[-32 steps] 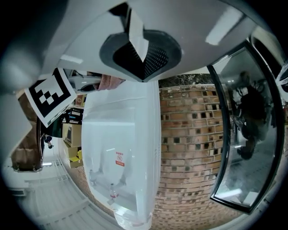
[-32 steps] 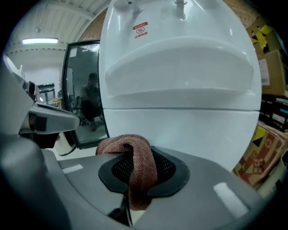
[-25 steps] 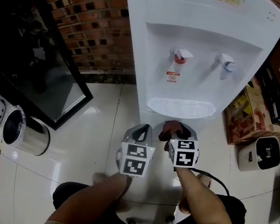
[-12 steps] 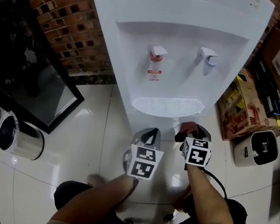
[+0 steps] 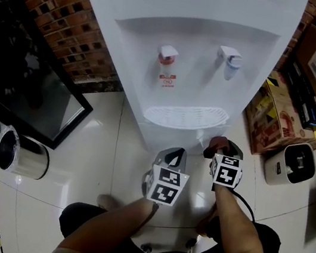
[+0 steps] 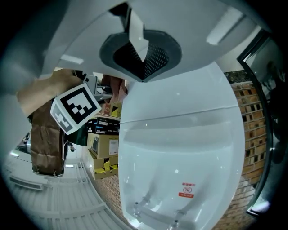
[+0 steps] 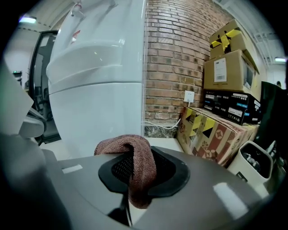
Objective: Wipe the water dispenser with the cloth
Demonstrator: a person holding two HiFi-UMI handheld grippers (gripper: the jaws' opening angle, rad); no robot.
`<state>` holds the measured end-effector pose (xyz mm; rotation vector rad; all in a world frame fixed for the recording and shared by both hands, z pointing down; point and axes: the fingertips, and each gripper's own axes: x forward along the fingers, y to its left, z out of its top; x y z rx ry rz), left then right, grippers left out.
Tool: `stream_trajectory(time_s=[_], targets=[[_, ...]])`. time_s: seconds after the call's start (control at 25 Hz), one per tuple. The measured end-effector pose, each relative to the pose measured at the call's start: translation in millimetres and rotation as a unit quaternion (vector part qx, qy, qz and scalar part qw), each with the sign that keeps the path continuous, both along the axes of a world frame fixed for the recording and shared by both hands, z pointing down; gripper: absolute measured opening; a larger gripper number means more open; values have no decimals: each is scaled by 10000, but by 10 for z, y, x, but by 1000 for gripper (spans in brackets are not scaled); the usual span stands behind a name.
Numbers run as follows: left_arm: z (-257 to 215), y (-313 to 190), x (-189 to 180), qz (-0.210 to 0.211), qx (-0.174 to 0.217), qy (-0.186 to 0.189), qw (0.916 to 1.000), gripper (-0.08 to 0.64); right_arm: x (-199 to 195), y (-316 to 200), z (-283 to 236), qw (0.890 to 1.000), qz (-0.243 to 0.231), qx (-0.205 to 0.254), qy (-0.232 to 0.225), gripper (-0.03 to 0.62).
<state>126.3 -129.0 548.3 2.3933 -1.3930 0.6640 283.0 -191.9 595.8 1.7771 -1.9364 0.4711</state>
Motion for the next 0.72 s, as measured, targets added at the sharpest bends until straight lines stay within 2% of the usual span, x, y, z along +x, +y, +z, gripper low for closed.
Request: stream_trajectory(time_s=[0.16,0.4,0.52,0.72], targets=[[36,13,-225,-148,-31,-93,9998,0,-324,74,-59,9984,-480,261,130,78],[2,79,-708,-518,-31,-147,9985,0,-1280,333,80,9884,-1500,209,-66,78],[26,156,-1084,-841,-75,-225,9962,0,-1760,377,121,9818,-1883,186,-146,78],[72,274,-1669,-1452,-158,-218,9890,0,-2366,333,163,9743,-2229,154,-296,78]])
